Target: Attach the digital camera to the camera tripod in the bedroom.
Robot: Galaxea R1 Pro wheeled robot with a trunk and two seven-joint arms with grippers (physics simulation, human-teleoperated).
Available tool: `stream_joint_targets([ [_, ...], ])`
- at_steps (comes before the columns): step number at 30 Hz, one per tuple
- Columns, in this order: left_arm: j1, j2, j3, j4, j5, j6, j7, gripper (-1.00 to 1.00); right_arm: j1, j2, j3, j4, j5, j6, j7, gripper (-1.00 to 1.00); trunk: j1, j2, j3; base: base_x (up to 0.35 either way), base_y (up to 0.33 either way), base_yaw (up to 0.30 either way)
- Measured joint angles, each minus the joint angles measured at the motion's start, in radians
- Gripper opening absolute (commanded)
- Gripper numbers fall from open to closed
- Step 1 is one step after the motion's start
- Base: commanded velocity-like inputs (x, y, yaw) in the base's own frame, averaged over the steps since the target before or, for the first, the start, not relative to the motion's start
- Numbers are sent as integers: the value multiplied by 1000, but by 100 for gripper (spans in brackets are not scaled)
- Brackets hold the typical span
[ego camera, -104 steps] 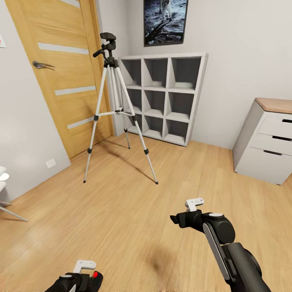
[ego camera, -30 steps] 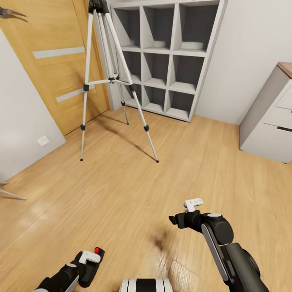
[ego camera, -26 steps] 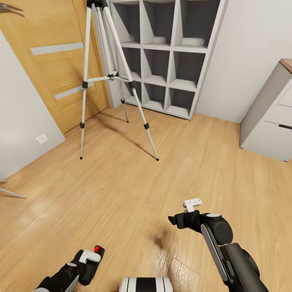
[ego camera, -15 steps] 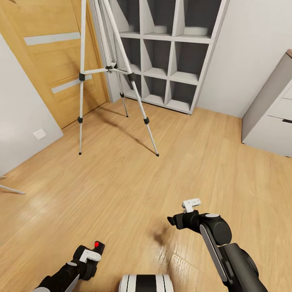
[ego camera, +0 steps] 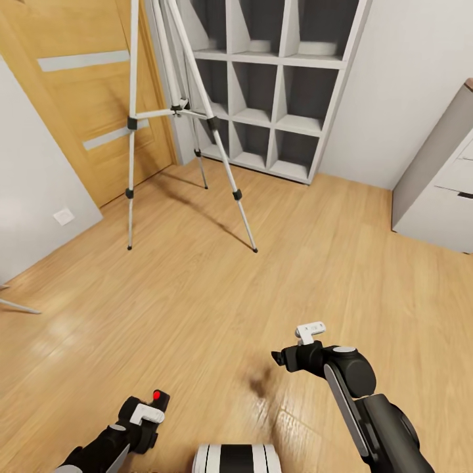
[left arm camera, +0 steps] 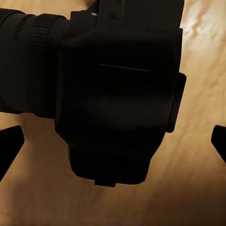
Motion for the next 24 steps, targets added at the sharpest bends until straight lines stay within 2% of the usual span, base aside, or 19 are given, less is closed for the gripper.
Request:
stream_joint_targets([
  [6, 0, -2, 0, 0, -1, -2, 1, 100, 0, -1, 0, 0, 0, 0, 0, 100, 3, -1, -23, 0, 0, 0],
  [24, 0, 6, 6, 0, 0, -29, 2, 100, 0, -3, -1, 0, 0, 0, 0, 100, 3, -1, -23, 0, 0, 0],
])
